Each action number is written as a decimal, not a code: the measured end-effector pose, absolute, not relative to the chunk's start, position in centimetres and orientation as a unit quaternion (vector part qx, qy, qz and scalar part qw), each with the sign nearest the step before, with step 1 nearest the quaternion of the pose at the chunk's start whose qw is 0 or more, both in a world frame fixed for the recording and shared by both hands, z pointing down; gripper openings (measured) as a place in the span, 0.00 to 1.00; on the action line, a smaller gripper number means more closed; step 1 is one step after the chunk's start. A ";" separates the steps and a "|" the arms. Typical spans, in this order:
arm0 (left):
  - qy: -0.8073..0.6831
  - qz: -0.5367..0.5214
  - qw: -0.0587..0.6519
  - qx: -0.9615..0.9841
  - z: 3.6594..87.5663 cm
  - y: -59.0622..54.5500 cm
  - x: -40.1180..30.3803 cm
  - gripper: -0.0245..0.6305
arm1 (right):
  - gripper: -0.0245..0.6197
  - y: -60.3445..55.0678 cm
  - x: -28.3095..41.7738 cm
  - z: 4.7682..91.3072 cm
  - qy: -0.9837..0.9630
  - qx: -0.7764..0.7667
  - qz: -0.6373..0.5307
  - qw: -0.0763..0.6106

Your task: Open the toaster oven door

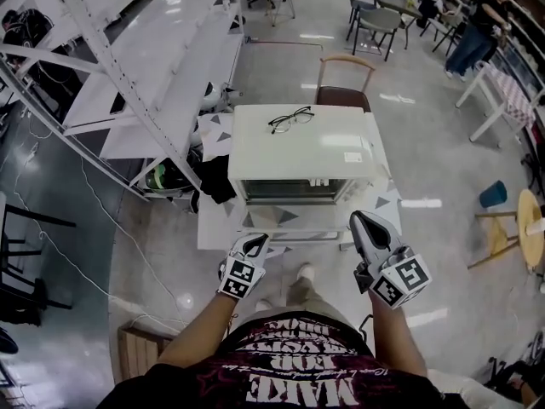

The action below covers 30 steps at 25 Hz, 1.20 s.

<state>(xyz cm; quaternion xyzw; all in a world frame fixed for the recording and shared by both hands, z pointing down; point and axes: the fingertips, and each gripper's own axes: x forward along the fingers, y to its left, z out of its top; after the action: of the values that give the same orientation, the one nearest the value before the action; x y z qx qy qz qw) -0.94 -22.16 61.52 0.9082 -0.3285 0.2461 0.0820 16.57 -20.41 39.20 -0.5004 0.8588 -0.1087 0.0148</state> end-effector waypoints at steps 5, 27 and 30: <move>-0.317 0.244 0.089 0.912 64.1 -19.7 -1.1 0.04 | 0.08 -20.3 15.8 39.5 0.863 -0.493 -0.110 0.009; -0.327 0.207 0.131 0.913 70.5 -16.3 -1.6 0.04 | 0.08 -19.4 14.8 40.2 0.866 -0.485 -0.114 -0.025; -0.331 0.201 0.138 0.912 71.4 -15.9 -1.7 0.04 | 0.08 -19.0 14.8 40.7 0.866 -0.485 -0.117 -0.031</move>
<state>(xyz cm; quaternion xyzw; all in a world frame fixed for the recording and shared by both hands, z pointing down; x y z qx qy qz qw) -1.73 -15.93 71.36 0.9115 -0.3312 0.2012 0.1376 14.82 -18.96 40.74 -0.4854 0.8659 -0.1172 -0.0310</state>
